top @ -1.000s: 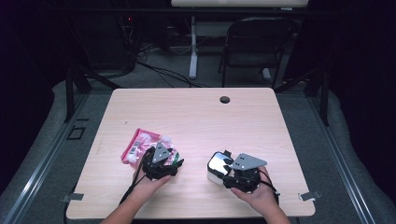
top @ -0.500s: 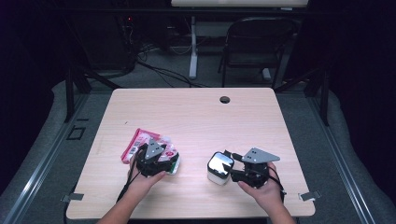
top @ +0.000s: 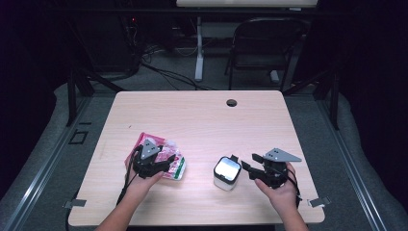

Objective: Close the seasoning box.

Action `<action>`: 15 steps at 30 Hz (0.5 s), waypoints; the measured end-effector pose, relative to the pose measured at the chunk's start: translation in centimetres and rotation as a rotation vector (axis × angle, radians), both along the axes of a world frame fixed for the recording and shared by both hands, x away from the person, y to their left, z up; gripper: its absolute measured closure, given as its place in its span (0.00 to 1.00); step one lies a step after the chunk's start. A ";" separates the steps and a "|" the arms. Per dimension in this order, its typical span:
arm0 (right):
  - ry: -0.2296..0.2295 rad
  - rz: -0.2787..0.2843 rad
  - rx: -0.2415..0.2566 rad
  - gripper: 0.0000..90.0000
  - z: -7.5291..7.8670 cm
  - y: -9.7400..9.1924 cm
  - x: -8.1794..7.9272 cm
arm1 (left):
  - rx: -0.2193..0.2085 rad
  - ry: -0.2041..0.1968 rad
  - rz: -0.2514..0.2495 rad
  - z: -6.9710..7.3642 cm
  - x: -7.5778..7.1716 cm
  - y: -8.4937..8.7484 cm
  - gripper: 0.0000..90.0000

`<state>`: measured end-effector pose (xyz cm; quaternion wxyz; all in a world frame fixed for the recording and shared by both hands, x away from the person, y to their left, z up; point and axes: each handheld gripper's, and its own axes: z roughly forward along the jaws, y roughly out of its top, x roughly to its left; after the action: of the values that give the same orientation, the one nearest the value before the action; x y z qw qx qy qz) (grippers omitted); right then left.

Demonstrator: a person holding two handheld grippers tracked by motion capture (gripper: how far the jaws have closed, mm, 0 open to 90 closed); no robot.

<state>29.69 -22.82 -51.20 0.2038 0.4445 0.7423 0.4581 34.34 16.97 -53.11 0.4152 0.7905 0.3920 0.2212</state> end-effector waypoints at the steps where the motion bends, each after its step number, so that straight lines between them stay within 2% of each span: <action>1: 0.005 -0.011 0.006 0.51 -0.1 -0.2 0.1 | -0.002 0.001 0.006 0.0 0.1 0.1 0.43; 6: 0.012 -0.035 0.014 0.51 -0.4 -0.7 0.3 | -0.020 0.011 0.042 -0.3 0.5 1.1 0.43; 15: 0.045 -0.077 0.029 0.51 -1.3 -1.7 0.9 | -0.009 0.026 0.099 -0.5 1.2 2.7 0.43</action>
<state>30.57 -24.54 -52.48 0.1980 0.4860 0.7224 0.4502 35.55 19.63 -53.58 0.4021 0.7711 0.4370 0.2297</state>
